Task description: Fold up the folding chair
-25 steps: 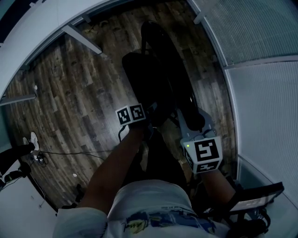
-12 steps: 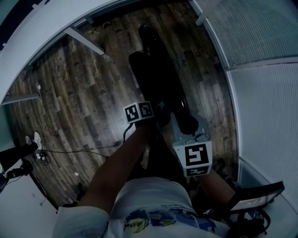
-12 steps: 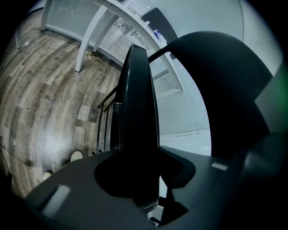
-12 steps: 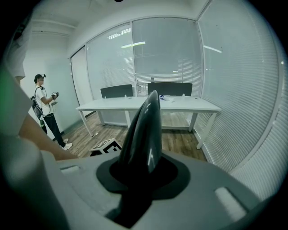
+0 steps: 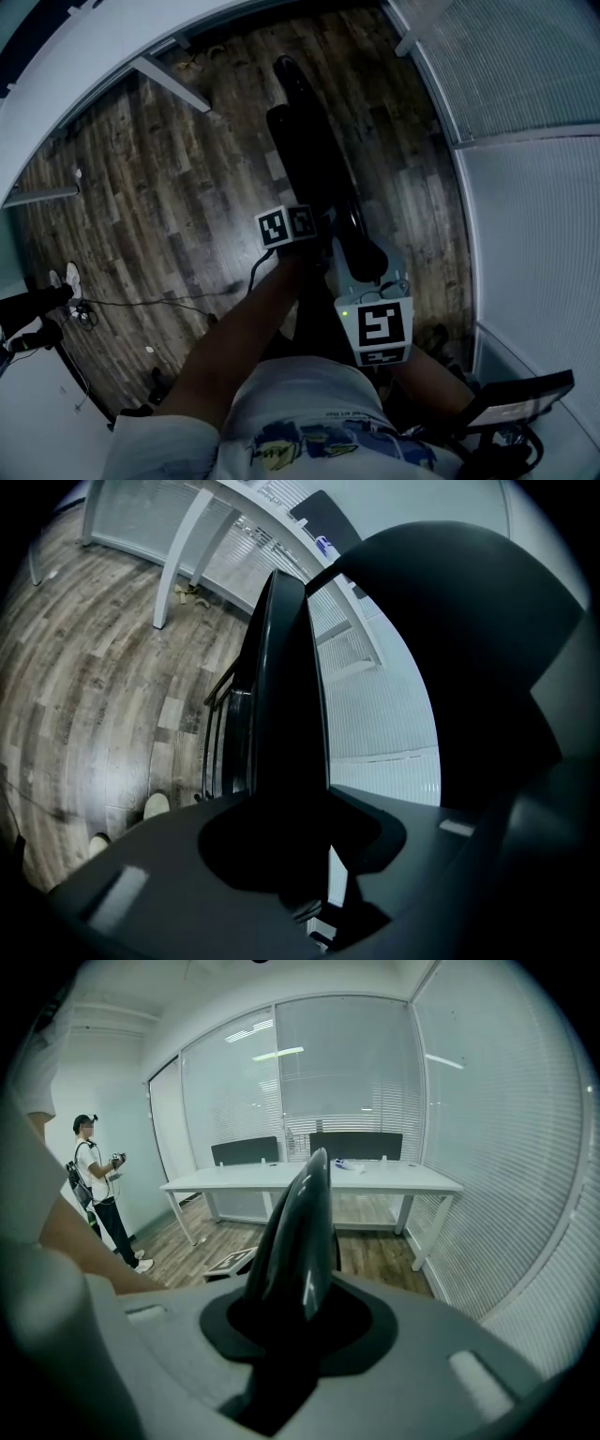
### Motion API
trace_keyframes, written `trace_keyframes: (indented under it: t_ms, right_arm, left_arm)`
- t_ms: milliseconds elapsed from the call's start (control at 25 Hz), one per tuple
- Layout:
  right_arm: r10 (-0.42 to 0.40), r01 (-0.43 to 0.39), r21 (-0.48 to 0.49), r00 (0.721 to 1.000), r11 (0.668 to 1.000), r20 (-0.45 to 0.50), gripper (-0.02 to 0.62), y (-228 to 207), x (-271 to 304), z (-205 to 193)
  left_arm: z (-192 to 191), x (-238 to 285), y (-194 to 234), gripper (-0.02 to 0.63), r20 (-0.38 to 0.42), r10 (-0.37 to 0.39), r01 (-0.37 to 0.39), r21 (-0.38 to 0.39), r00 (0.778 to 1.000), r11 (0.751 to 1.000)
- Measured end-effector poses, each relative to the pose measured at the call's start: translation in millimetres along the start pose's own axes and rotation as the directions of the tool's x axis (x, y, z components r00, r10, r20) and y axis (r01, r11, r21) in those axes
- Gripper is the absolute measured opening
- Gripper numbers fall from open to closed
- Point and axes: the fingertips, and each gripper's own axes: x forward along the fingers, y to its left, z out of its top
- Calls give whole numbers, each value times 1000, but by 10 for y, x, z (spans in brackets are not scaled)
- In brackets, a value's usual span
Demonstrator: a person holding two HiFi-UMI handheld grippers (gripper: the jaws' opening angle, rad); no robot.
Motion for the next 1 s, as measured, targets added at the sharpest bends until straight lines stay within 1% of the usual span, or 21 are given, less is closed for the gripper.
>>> trace_keyframes:
  t_ms: [160, 480, 640, 800, 1000]
  right_arm:
    - [11, -11, -18, 1000, 1000, -2, 97, 106, 33, 14]
    - [48, -48, -59, 999, 997, -9, 98, 215, 93, 29]
    - [47, -48, -80, 999, 996, -13, 98, 250, 122, 79]
    - [43, -44, -105, 999, 994, -14, 95, 256, 132, 128]
    - [70, -71, -122, 997, 990, -13, 83, 278, 116, 245]
  left_arm:
    - [2, 52, -74, 132, -16, 10, -10, 0, 1000, 1000]
    - [7, 138, -137, 130, -28, 10, -12, -63, 1000, 998]
    - [46, 113, -135, 130, -30, 10, -12, -74, 999, 997]
    - [84, 84, -144, 130, -17, 3, -4, -87, 1000, 996]
    - [139, -16, -172, 129, 16, 5, -3, -132, 1000, 991]
